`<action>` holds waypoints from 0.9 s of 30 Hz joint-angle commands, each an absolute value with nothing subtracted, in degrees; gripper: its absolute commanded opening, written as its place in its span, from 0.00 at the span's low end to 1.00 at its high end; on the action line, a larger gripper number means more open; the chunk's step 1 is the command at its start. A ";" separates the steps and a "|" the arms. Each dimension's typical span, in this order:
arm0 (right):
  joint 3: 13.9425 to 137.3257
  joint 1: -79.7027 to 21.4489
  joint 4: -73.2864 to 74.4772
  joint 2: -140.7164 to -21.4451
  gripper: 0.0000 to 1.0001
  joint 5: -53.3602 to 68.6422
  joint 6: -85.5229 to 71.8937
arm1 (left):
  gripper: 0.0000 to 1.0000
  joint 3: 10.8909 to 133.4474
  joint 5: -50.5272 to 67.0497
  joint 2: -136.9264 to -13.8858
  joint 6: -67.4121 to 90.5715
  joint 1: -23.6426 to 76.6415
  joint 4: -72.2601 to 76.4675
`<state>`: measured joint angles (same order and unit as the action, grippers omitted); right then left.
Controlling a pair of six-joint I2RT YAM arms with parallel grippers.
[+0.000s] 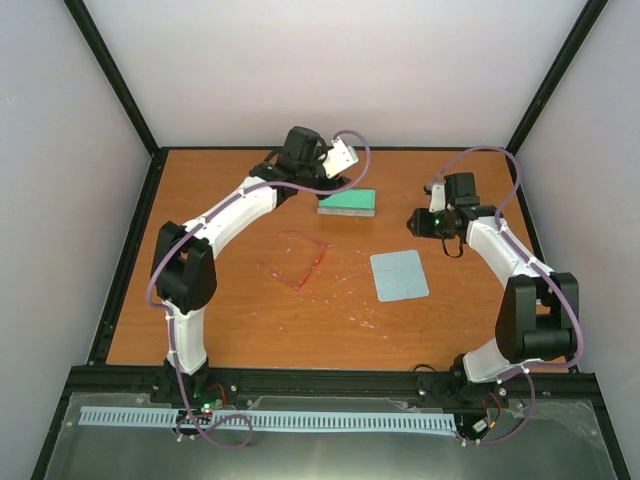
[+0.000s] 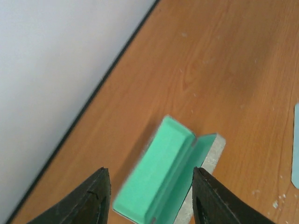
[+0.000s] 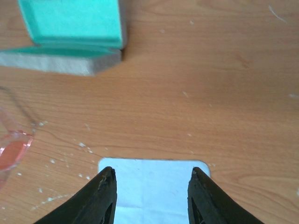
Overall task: Organize the sunglasses
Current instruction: Adjust the sunglasses case at the center of the board.
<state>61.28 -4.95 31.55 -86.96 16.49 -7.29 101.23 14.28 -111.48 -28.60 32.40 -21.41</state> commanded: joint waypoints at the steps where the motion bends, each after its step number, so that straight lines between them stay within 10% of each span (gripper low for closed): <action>1: 64.42 -7.64 24.73 -87.69 0.40 20.93 -7.60 | 0.47 99.80 12.67 -112.13 -27.36 32.52 -21.19; 8: 84.62 -14.65 26.00 -104.87 0.06 23.58 -8.71 | 0.44 103.72 14.01 -114.54 -24.54 28.87 -21.35; 27: 97.90 -23.62 32.49 -122.99 0.03 24.33 -8.61 | 0.43 100.71 14.33 -113.68 -22.13 22.89 -19.48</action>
<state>96.99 -22.92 31.11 -121.89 24.08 -8.60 102.04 13.80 -115.85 -23.18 22.92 -21.15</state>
